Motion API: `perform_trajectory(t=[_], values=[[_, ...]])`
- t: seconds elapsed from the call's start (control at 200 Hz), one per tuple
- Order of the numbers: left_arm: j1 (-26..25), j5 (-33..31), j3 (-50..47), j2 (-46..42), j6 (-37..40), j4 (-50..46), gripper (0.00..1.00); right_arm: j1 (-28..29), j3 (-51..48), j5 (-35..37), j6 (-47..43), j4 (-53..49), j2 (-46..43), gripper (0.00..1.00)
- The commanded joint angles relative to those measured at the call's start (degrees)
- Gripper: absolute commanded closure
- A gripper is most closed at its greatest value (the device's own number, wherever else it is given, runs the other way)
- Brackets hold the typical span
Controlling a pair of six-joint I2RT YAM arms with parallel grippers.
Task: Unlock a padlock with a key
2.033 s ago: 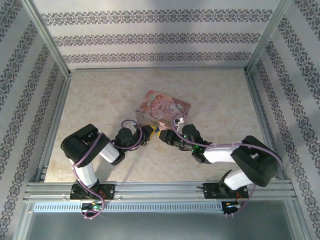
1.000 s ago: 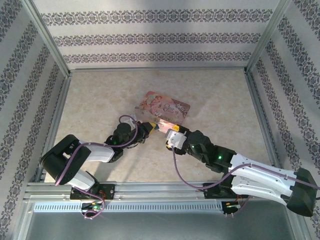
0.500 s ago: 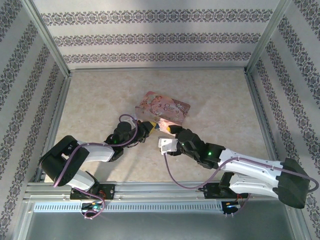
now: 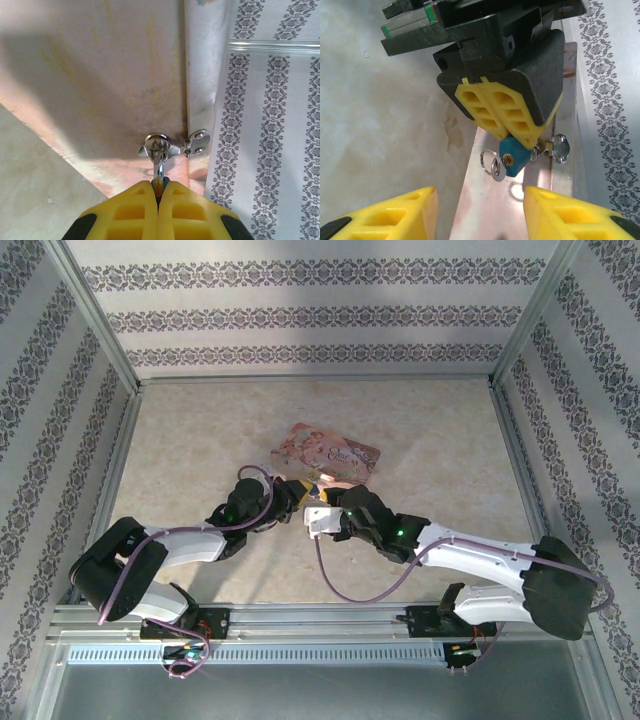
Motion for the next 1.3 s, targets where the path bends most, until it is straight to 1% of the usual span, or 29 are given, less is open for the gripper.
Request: perform_trajectory(t=[0.0, 0.29, 0.535, 0.68, 1.119, 1.294], values=[[-1.04, 0.53, 2.24, -2.17, -1.06, 0.68, 1.0, -0.54, 1.77, -1.11, -0.63, 2.8, 1.5, 0.54], [-1.04, 0.26, 2.41, -2.63, -0.98, -0.17, 1.0, -1.19, 2.39, 0.76, -0.49, 4.89, 4.0, 0.67], [-1.04, 0.29, 2.55, -2.59, -1.11, -0.17, 1.0, -1.21, 1.95, 1.1, -0.26, 5.69, 4.28, 0.71], [-1.04, 0.25, 2.5, -2.46, -1.14, 0.06, 1.0, -1.3, 1.86, 1.64, -0.32, 6.25, 4.63, 0.76], [-0.99, 0.1, 2.15, -2.37, -1.45, 0.59, 1.0, -1.3, 1.51, 2.76, 0.09, 7.81, 6.57, 0.78], [-1.04, 0.24, 2.15, -2.28, -1.6, 0.85, 1.0, -1.3, 1.24, 3.73, 0.57, 8.92, 7.1, 0.81]])
